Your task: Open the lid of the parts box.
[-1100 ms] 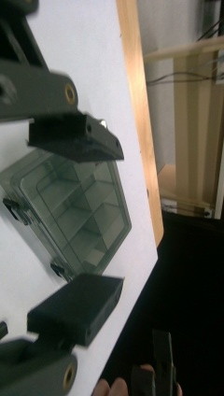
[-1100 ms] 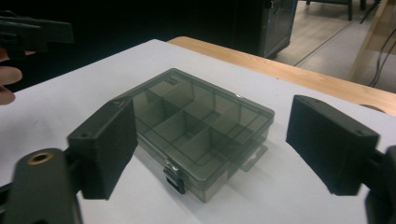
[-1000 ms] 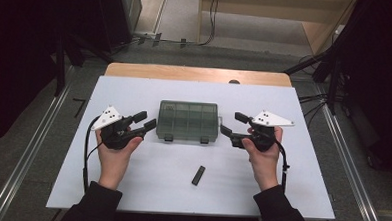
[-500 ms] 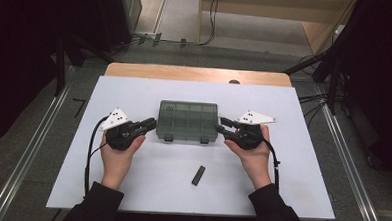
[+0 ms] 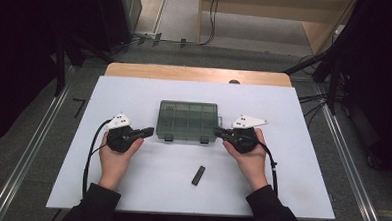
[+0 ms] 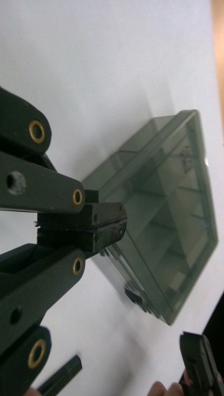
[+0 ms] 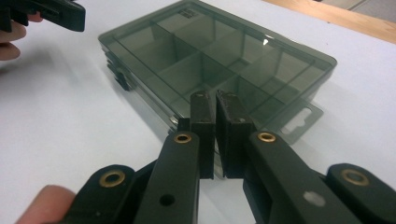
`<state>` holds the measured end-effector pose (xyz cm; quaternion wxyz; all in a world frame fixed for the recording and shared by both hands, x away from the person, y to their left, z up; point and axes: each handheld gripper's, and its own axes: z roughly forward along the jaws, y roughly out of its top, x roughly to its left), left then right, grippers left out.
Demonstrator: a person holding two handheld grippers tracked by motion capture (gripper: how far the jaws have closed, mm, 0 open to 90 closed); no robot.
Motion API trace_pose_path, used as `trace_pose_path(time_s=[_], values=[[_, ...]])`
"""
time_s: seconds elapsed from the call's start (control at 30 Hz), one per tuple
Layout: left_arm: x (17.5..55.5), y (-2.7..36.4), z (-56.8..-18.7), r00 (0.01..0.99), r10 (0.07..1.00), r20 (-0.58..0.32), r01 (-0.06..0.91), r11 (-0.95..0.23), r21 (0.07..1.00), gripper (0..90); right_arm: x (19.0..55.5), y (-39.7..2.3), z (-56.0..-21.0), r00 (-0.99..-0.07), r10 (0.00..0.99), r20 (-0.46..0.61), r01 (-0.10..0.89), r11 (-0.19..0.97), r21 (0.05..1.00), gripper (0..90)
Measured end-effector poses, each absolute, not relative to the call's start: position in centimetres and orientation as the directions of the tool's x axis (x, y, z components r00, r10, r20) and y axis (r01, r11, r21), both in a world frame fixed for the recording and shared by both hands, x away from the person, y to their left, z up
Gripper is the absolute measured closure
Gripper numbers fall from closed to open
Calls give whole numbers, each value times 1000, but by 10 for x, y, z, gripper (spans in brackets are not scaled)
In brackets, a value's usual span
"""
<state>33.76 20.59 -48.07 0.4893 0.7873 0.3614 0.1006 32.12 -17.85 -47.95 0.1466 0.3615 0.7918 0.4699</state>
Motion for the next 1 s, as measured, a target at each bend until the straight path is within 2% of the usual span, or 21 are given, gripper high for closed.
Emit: trace_pose_path(time_s=[0.13,0.5,1.0], values=[[342,205,-487,710,674,-204,493,-269,827,900,322,-182,-482,-695,712,100,439,309,843,874],[350,203,-496,675,705,-219,546,-277,791,900,326,-194,-496,-677,730,99,491,346,800,880],[351,200,-499,681,697,-226,560,-296,774,900,326,-189,-508,-693,716,83,509,404,760,880]])
